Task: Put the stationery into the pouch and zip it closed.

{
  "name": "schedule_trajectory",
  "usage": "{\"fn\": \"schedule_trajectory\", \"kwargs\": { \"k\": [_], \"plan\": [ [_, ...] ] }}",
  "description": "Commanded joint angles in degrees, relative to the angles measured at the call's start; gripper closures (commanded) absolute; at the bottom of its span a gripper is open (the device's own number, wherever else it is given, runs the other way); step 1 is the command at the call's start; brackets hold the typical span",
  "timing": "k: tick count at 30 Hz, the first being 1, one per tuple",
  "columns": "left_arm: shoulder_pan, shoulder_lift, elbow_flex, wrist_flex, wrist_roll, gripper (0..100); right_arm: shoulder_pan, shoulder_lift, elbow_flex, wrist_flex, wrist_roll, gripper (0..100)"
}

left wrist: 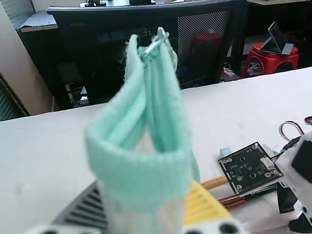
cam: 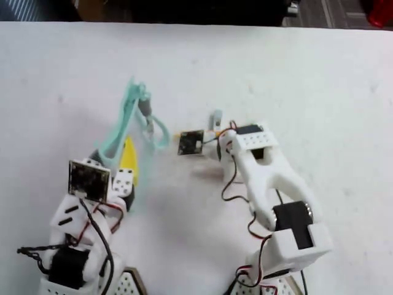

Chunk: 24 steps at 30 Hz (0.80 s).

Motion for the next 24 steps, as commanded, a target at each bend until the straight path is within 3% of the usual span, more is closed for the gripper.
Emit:
{"fn": "schedule_trajectory", "kwargs": {
  "k": [1,24],
  "plan": [
    [0.8,-0.4,-0.8,-1.8,0.1,98,-0.6,0.0,0.1,1.6,-0.4,94.3],
    [0.9,-0.4,-0.9,-1.8,0.1,98,-0.6,0.0,0.0,1.3,-3.1,94.3]
  ]
}}
